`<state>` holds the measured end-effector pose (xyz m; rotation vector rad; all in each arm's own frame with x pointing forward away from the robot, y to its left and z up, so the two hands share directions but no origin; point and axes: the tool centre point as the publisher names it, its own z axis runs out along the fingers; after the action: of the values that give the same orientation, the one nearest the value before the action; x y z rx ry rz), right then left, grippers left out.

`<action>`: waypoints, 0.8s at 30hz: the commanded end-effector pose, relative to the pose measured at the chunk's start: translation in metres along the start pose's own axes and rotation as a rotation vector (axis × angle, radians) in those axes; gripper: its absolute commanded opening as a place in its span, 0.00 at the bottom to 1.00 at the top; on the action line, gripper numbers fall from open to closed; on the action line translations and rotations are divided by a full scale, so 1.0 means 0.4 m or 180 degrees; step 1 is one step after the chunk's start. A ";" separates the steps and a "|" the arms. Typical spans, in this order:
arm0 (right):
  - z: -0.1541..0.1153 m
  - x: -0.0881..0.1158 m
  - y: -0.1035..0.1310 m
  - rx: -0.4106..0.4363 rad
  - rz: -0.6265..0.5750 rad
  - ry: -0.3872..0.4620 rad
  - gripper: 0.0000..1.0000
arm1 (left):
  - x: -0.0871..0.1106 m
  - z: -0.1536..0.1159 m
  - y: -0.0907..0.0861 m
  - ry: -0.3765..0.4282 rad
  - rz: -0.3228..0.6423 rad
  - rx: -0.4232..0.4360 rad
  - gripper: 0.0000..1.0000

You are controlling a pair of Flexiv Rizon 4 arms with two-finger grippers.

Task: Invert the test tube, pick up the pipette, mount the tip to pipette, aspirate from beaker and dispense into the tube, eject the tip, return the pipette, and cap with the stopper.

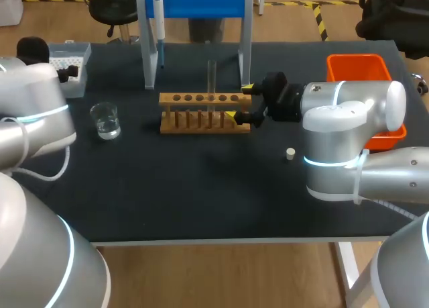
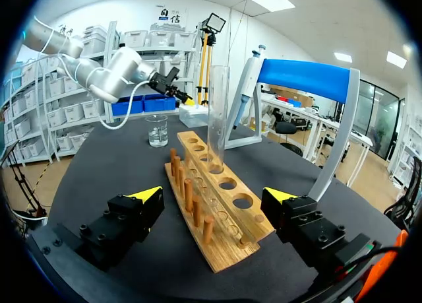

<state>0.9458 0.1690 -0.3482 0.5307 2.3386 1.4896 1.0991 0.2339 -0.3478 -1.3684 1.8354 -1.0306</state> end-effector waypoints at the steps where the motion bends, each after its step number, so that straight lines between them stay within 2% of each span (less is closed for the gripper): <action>1: 0.002 0.001 -0.002 -0.0009 0.0000 -0.0007 1.00 | -0.008 0.013 -0.005 0.0025 -0.0003 -0.0024 1.00; 11: 0.002 0.001 -0.002 -0.0009 0.0000 -0.0007 1.00 | -0.020 0.031 -0.008 -0.0014 -0.0016 0.0023 1.00; 12: 0.002 0.001 -0.002 -0.0009 0.0000 -0.0007 1.00 | -0.020 0.033 -0.009 -0.0010 -0.0014 0.0026 0.76; 14: 0.002 0.001 -0.002 -0.0009 0.0000 -0.0007 1.00 | -0.019 0.038 -0.009 -0.0010 -0.0007 0.0018 0.49; 16: 0.002 0.001 -0.002 -0.0009 0.0000 -0.0007 1.00 | -0.017 0.042 -0.009 0.0000 -0.0010 0.0022 0.44; 19: 0.002 0.001 -0.002 -0.0009 0.0000 -0.0007 1.00 | -0.016 0.046 -0.008 0.0010 -0.0024 0.0035 0.42; 24: 0.002 0.001 -0.002 -0.0009 0.0000 -0.0007 1.00 | -0.016 0.054 -0.005 0.0001 -0.0049 0.0058 0.46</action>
<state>0.9458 0.1690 -0.3482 0.5308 2.3386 1.4895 1.1169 0.2354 -0.3527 -1.3779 1.8230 -1.0499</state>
